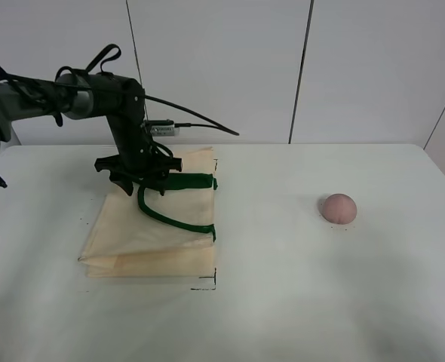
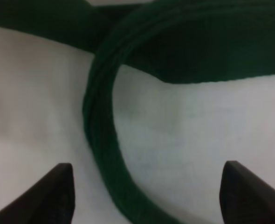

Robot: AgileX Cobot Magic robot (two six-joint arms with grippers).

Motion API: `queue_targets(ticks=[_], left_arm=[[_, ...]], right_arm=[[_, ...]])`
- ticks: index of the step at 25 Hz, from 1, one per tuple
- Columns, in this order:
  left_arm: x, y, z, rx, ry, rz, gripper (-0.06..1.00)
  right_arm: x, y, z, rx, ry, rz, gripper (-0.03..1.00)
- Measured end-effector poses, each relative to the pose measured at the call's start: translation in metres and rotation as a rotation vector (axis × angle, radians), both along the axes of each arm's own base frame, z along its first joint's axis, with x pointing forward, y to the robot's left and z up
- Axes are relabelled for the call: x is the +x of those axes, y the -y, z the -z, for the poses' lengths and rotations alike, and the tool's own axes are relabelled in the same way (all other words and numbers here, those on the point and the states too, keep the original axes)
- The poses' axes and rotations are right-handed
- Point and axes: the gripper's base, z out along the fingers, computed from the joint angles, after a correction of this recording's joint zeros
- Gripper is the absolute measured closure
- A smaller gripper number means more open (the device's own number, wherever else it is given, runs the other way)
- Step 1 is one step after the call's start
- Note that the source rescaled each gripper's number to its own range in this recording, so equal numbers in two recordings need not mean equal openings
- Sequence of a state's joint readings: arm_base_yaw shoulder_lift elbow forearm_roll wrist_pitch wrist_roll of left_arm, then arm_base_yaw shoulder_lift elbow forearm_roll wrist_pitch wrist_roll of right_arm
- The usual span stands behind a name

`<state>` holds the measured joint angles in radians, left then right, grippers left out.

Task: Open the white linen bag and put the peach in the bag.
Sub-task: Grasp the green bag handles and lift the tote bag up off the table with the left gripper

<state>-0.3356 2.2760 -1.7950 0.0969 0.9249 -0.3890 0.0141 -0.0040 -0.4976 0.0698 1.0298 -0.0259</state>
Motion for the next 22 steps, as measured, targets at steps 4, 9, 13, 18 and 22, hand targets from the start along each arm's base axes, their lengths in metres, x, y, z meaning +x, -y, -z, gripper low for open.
queue_targets(ticks=[4, 9, 13, 18, 22], left_arm=[[0.003, 0.001, 0.021, 0.006, -0.019, 0.002, -0.02], [0.004, 0.001, 0.034, 0.010, -0.034, 0.003, -0.02], [0.004, 0.001, 0.034, 0.010, -0.034, 0.003, 0.03], [0.004, -0.002, 0.034, 0.049, -0.030, 0.006, 0.58], [0.005, -0.003, 0.033, 0.060, -0.023, -0.020, 0.94]], right_arm=[[0.000, 0.000, 0.000, 0.000, 0.000, 0.000, -0.03], [0.000, 0.000, 0.000, 0.000, 0.000, 0.000, -0.03], [0.000, 0.000, 0.000, 0.001, 0.000, -0.001, -0.03], [0.000, 0.000, 0.000, 0.002, 0.000, -0.001, -0.03], [0.000, 0.000, 0.000, 0.002, 0.000, -0.001, -0.03]])
